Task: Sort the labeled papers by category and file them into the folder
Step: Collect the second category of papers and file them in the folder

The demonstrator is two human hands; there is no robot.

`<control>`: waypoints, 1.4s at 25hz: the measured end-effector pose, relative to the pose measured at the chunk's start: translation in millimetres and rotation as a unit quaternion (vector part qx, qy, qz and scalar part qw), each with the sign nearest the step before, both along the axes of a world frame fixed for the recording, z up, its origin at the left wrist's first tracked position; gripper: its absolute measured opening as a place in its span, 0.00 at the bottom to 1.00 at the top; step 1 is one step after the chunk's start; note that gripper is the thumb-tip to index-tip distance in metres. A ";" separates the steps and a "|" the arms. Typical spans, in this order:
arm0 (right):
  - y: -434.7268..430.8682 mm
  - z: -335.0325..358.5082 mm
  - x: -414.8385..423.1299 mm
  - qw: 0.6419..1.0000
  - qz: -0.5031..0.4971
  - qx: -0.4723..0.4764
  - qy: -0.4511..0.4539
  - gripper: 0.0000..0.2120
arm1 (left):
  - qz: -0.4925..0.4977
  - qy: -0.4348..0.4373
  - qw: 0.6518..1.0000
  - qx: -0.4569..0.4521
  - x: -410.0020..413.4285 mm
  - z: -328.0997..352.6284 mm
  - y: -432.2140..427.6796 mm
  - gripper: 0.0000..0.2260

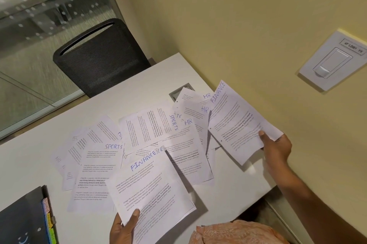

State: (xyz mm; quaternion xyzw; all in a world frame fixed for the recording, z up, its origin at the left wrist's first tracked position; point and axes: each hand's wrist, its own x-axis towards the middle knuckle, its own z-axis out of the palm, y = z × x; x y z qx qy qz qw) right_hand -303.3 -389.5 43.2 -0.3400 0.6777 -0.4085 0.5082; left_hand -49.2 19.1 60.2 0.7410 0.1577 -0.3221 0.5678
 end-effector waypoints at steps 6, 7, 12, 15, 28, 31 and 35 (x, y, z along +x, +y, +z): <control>18.3 -7.8 17.8 0.989 -0.034 0.030 -0.139 0.20 | -0.003 0.003 1.000 -0.022 -0.1 9.6 0.5 0.16; 22.0 -10.8 21.3 0.986 -0.028 0.041 -0.158 0.20 | -0.003 0.003 1.000 -0.025 -1.1 10.5 0.8 0.16; 42.9 -31.3 39.9 0.982 0.021 0.107 -0.152 0.21 | 0.024 0.008 0.999 -0.024 -2.6 3.5 7.5 0.19; 53.5 -34.5 50.1 0.978 0.048 0.126 -0.156 0.19 | 0.022 -0.002 1.000 -0.017 -1.5 -3.1 7.7 0.19; 76.3 -35.4 68.4 0.966 0.118 0.163 -0.160 0.19 | 0.055 0.031 0.989 -0.135 12.4 5.9 -9.4 0.18; 92.8 -27.6 77.4 0.957 0.144 0.183 -0.175 0.18 | 0.058 0.040 0.979 -0.192 9.4 23.2 -28.9 0.20; 121.2 -10.4 93.1 0.937 0.205 0.214 -0.186 0.17 | 0.056 0.081 0.977 -0.188 7.8 22.4 -46.1 0.19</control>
